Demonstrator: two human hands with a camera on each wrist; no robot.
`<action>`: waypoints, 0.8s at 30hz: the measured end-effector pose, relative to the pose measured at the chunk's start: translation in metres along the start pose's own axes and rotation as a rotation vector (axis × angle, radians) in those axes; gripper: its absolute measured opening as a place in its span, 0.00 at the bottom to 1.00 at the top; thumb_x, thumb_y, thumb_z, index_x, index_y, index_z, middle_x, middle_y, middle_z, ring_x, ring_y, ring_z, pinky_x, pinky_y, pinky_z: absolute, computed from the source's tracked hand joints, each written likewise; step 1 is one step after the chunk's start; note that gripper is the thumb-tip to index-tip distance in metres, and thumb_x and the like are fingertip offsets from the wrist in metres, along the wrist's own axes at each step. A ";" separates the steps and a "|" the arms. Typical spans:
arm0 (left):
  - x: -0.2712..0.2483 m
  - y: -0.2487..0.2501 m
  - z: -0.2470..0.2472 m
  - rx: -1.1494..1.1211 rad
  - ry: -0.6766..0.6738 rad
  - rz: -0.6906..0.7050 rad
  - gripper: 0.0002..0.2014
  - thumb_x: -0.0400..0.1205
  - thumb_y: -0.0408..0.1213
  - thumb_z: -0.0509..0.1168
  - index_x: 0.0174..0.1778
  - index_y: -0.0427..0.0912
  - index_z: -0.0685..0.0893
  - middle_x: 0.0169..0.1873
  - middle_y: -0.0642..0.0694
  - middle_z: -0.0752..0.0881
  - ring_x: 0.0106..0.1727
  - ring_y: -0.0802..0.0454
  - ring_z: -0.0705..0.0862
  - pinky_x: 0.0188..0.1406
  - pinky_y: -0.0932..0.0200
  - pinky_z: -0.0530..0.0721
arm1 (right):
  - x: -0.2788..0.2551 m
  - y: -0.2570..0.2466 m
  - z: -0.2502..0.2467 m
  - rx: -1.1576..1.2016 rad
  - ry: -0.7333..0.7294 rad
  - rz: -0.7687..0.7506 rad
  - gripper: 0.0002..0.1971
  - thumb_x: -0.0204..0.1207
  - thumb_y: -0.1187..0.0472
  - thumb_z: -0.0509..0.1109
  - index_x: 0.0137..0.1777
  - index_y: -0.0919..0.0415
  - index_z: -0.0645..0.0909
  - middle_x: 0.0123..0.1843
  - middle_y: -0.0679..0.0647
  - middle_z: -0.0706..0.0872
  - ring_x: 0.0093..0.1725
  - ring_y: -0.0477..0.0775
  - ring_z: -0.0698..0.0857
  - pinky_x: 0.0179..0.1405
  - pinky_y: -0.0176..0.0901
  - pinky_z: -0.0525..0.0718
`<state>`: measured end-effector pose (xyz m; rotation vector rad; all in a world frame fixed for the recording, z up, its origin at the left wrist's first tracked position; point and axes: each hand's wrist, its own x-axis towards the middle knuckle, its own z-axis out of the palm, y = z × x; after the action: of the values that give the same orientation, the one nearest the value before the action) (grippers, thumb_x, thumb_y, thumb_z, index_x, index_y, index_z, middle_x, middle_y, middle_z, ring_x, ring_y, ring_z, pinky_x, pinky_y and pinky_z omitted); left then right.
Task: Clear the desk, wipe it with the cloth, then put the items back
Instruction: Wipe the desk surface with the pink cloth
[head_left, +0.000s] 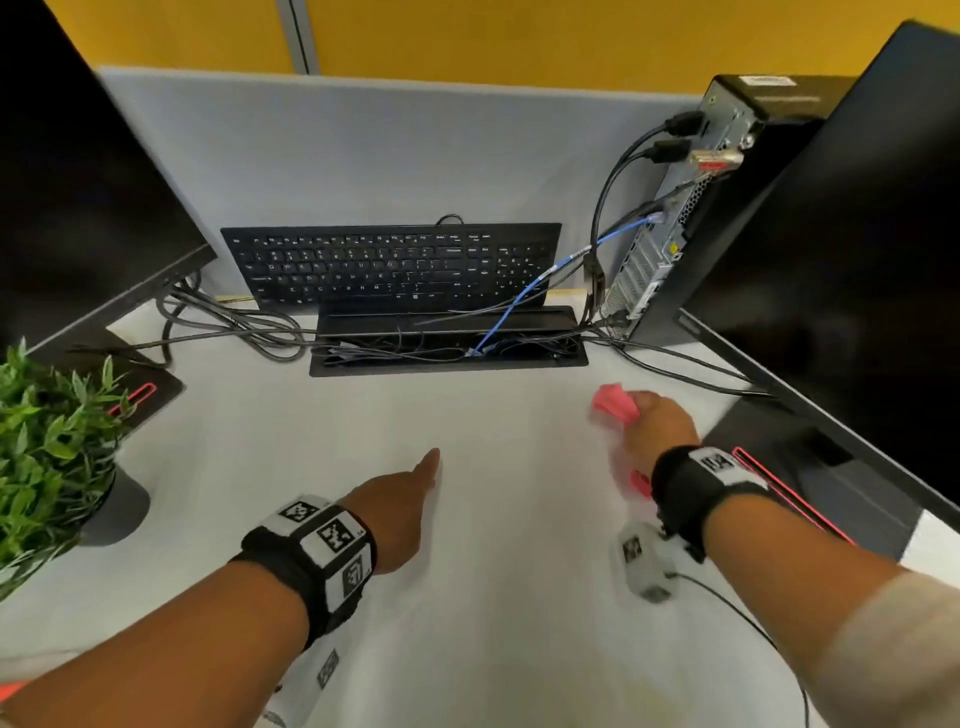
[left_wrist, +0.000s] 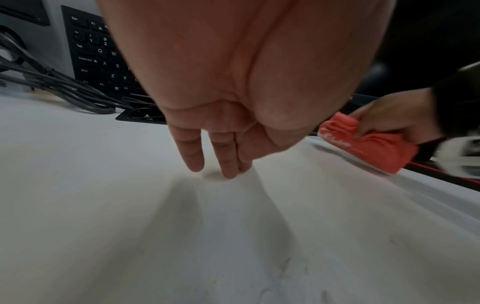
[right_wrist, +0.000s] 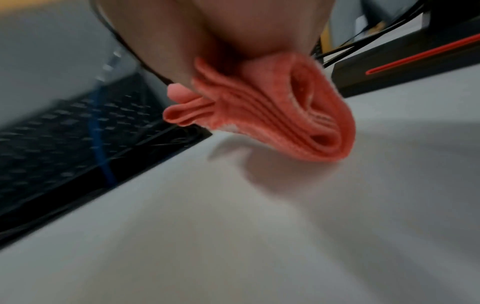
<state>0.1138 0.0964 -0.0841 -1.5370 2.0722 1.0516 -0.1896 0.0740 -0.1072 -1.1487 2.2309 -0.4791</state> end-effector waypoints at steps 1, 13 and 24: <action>0.001 0.000 0.001 -0.001 0.006 0.004 0.44 0.80 0.25 0.54 0.83 0.53 0.33 0.81 0.51 0.67 0.77 0.48 0.71 0.78 0.53 0.70 | 0.016 -0.005 0.007 -0.166 0.026 0.012 0.16 0.78 0.63 0.64 0.65 0.52 0.82 0.63 0.59 0.85 0.57 0.63 0.85 0.58 0.51 0.85; -0.008 -0.033 -0.016 -0.006 0.228 -0.079 0.32 0.82 0.30 0.56 0.83 0.43 0.56 0.76 0.43 0.72 0.76 0.45 0.73 0.76 0.53 0.70 | -0.119 -0.054 0.136 -0.352 -0.573 -0.788 0.24 0.75 0.75 0.62 0.68 0.56 0.80 0.59 0.62 0.79 0.57 0.64 0.77 0.52 0.49 0.73; 0.003 -0.015 0.004 0.052 0.095 -0.063 0.31 0.87 0.34 0.49 0.86 0.49 0.45 0.86 0.48 0.52 0.86 0.49 0.54 0.85 0.54 0.53 | -0.034 0.032 -0.018 0.143 -0.171 -0.058 0.15 0.79 0.64 0.62 0.54 0.46 0.87 0.57 0.53 0.91 0.53 0.64 0.90 0.54 0.68 0.87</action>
<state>0.1259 0.0958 -0.0938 -1.6453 2.0813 0.9112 -0.2051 0.1213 -0.1003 -1.1375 1.9898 -0.5341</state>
